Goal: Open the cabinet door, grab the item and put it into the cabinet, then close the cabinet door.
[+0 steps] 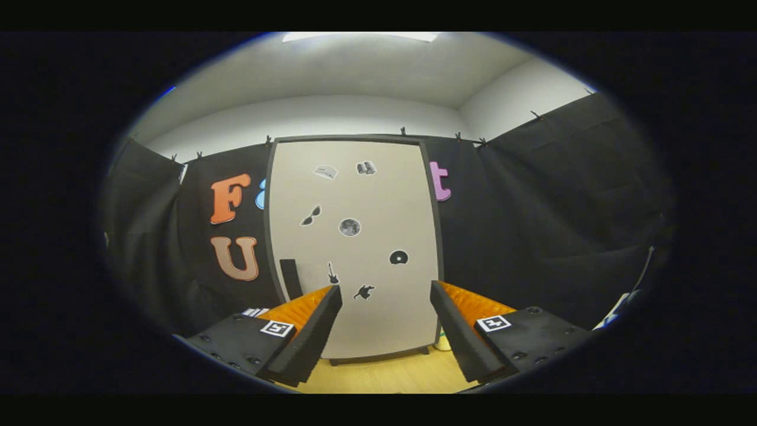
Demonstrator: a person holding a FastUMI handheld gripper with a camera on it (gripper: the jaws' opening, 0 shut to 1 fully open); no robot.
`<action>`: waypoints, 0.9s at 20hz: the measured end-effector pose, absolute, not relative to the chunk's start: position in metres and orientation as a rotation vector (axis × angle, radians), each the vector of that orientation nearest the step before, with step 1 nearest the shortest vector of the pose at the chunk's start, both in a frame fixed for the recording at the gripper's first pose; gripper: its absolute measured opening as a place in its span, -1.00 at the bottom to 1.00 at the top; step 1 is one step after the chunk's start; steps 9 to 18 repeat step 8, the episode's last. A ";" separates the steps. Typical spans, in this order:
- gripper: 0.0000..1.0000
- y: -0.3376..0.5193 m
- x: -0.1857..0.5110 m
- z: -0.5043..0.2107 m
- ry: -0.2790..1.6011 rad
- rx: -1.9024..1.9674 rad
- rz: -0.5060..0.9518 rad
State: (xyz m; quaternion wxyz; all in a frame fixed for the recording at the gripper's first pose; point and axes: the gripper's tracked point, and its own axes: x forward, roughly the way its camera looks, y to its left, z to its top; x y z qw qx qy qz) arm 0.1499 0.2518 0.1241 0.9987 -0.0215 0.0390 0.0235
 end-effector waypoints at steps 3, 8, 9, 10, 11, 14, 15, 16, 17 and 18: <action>0.93 0.255 0.148 0.123 0.072 -0.036 0.046; 0.94 0.259 0.147 0.115 0.064 -0.021 0.046; 0.94 0.259 0.147 0.115 0.064 -0.021 0.046; 0.94 0.259 0.147 0.115 0.064 -0.021 0.046; 0.94 0.259 0.147 0.115 0.064 -0.021 0.046; 0.94 0.259 0.147 0.115 0.064 -0.021 0.046; 0.94 0.259 0.147 0.115 0.064 -0.021 0.046; 0.94 0.259 0.147 0.115 0.064 -0.021 0.046; 0.94 0.259 0.147 0.115 0.064 -0.021 0.046; 0.94 0.259 0.147 0.115 0.064 -0.021 0.046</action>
